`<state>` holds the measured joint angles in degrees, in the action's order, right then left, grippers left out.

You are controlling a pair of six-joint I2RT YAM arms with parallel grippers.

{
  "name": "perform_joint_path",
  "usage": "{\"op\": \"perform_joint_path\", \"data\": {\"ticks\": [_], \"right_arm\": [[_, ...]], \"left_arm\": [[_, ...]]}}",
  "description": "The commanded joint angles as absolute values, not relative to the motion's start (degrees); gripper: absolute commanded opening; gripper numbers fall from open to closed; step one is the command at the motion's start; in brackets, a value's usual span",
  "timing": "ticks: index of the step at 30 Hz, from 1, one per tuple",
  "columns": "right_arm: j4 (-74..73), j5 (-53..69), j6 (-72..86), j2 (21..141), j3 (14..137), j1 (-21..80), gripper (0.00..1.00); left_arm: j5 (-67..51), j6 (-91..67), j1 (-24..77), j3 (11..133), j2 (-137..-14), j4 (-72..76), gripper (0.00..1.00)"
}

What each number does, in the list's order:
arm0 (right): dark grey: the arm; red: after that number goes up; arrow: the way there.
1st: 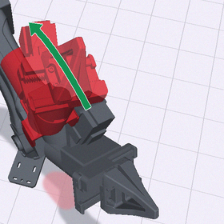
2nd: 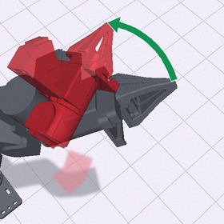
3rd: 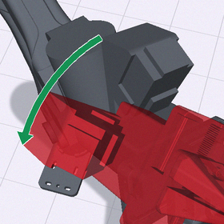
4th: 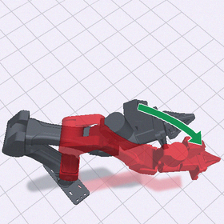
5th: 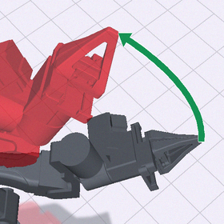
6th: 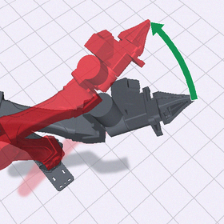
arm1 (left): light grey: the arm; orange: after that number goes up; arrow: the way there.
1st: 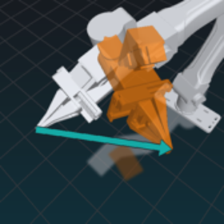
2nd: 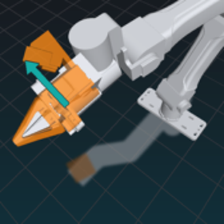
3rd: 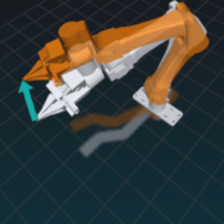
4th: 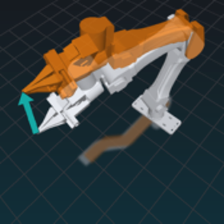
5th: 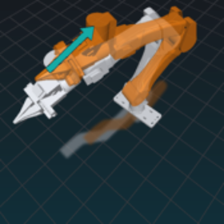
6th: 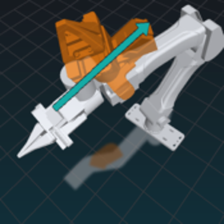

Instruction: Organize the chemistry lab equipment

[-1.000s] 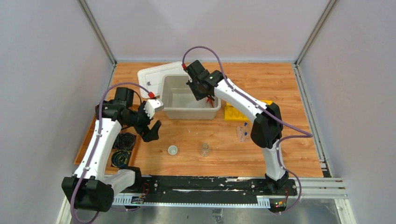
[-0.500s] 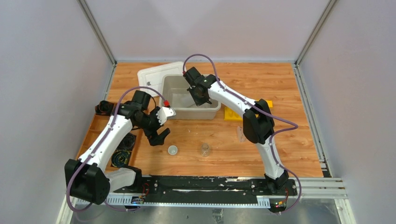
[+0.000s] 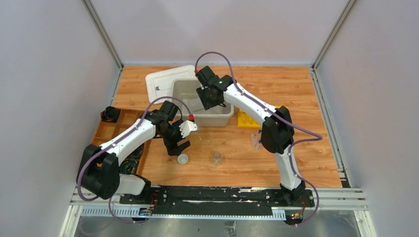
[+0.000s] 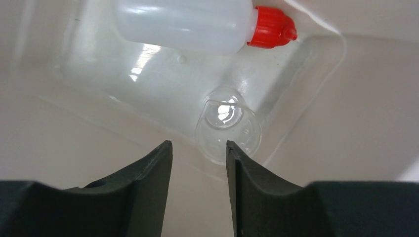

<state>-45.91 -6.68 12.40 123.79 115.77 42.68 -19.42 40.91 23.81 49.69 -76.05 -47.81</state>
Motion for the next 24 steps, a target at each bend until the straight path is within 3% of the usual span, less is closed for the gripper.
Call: {"op": "perform_joint_path", "data": {"ticks": [1, 10, 16, 21, 24], "right_arm": [[-43.9, -3.8, 14.0, 112.7, 115.5, 42.4, 0.49], [-36.1, -3.1, 18.0, 92.9, 92.4, 44.0, 0.48], [-32.5, -3.7, 21.5, 82.2, 76.6, 44.7, 0.38], [-32.2, -2.2, 24.1, 77.2, 69.5, 46.0, 0.32], [-31.8, -0.9, 24.9, 76.1, 66.5, 48.7, 0.36]], "left_arm": [[-20.0, 40.1, 26.4, 49.5, -78.0, -43.8, 0.85], [-20.7, 40.6, 29.4, 48.7, -82.6, -42.0, 0.69], [-20.9, 41.0, 29.8, 47.5, -84.4, -41.6, 0.58], [-20.9, 40.9, 30.1, 46.8, -83.7, -41.7, 0.38], [-21.0, 40.0, 30.2, 47.0, -82.1, -42.3, 0.13]]}}
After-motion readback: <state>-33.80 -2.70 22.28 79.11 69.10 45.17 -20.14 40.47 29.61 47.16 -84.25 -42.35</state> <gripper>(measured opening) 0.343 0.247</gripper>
